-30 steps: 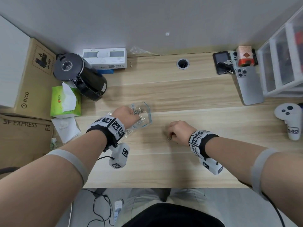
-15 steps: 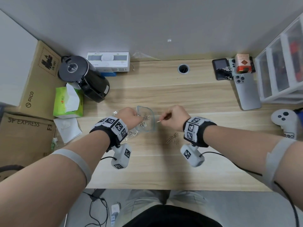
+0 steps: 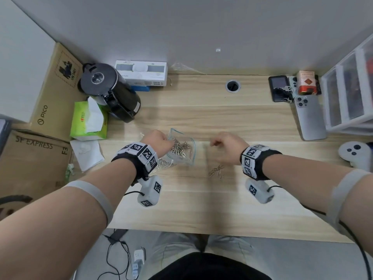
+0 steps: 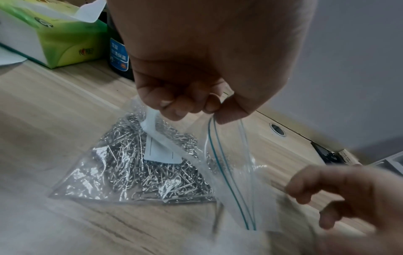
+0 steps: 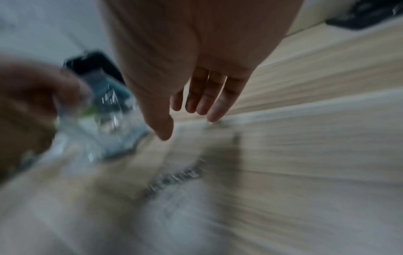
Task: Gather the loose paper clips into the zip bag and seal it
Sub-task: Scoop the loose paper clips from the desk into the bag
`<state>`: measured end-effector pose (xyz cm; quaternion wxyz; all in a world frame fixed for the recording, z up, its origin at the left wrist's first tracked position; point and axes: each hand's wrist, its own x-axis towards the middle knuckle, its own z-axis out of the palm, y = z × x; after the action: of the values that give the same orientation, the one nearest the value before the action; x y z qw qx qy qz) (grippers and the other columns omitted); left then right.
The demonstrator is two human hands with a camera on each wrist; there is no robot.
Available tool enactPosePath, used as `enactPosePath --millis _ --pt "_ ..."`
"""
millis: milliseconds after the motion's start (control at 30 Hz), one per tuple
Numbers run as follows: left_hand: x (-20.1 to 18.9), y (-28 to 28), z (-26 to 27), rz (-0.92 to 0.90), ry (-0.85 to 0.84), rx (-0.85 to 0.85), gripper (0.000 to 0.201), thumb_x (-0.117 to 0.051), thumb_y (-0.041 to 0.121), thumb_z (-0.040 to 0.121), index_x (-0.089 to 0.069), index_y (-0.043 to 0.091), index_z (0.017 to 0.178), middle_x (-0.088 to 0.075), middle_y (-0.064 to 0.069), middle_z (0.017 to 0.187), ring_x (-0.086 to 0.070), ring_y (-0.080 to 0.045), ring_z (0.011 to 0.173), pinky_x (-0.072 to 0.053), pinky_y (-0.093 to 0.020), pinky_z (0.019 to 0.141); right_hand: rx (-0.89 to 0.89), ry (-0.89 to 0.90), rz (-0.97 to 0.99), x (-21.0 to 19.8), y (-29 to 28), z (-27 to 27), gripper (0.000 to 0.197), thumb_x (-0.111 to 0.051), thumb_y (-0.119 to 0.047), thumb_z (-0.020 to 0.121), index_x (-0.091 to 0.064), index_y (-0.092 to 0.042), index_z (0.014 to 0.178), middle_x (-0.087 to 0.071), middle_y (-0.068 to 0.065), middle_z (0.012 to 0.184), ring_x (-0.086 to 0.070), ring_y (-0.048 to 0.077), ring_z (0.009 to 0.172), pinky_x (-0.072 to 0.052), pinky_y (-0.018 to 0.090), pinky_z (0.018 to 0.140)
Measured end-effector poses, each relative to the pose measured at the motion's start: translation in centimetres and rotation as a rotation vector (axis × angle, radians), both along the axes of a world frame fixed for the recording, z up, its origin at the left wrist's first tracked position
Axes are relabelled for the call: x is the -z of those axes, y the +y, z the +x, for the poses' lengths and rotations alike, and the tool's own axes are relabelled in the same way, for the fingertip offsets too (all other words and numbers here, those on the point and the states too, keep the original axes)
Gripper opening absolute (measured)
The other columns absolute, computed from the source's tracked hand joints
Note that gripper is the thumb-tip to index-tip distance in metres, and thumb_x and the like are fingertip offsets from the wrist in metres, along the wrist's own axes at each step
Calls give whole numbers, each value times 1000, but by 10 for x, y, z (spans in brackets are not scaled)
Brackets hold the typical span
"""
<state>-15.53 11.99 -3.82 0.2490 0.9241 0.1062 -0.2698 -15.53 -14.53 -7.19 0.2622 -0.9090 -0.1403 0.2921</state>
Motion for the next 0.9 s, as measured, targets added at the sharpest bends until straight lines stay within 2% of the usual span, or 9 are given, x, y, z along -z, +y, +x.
enactPosePath --millis 67,167,267,400,500,567,667,767,900 --pt "2 -1 1 -3 -2 7 39 -60 26 81 -34 18 53 -33 -1 52 -37 -21 52 -34 -29 54 -191 29 -150 9 -14 -9 60 -82 -30 59 -61 -22 114 -54 -4 109 -52 17 101 -47 31 91" --pt "4 -4 3 18 -3 28 37 -60 27 82 -38 17 55 -37 -3 55 -39 -21 54 -36 -29 54 -286 55 -145 23 -17 -28 69 -85 -36 54 -61 -20 116 -47 -4 109 -38 12 99 -40 24 91" --pt "5 -5 4 19 5 38 38 -59 28 82 -37 17 54 -38 -2 55 -41 -21 54 -37 -29 56 -267 -4 -75 32 -17 -41 57 -84 -34 63 -67 -19 115 -52 -1 108 -43 17 102 -40 26 91" --pt "6 -5 4 20 10 36 39 -59 28 82 -36 18 53 -36 0 53 -40 -21 53 -35 -29 56 -224 -25 12 38 -19 -45 31 -78 -26 78 -75 -17 107 -60 5 103 -53 23 102 -43 29 87" --pt "7 -6 4 44 14 47 37 -60 27 82 -38 18 54 -38 -1 54 -40 -21 54 -35 -29 55 -231 -21 -8 39 -21 -44 18 -71 -23 85 -76 -15 101 -62 8 101 -54 26 105 -39 22 87" --pt "6 -7 5 54 16 59 35 -60 28 82 -41 16 56 -41 -3 56 -42 -22 55 -37 -29 56 -238 -27 -16 38 -22 -45 17 -69 -23 87 -77 -15 99 -62 8 102 -54 25 106 -36 23 84" --pt "5 -8 6 68 22 62 29 -60 31 82 -48 15 60 -46 -4 59 -45 -22 57 -39 -29 57 -263 -82 -21 35 -21 -47 14 -68 -18 86 -77 -12 94 -63 7 103 -54 26 105 -43 30 85" --pt "6 -8 7 67 30 59 27 -59 30 81 -47 15 61 -45 -4 60 -45 -22 57 -38 -28 57 -303 -116 -19 36 -18 -50 10 -66 -8 82 -76 -7 85 -64 7 103 -57 28 102 -48 32 84" --pt "7 -8 6 51 32 55 30 -59 29 81 -42 16 59 -43 -5 60 -43 -22 57 -36 -29 55 -299 -114 -24 37 -14 -50 12 -61 -4 81 -73 -4 80 -65 10 100 -59 32 96 -47 32 83"
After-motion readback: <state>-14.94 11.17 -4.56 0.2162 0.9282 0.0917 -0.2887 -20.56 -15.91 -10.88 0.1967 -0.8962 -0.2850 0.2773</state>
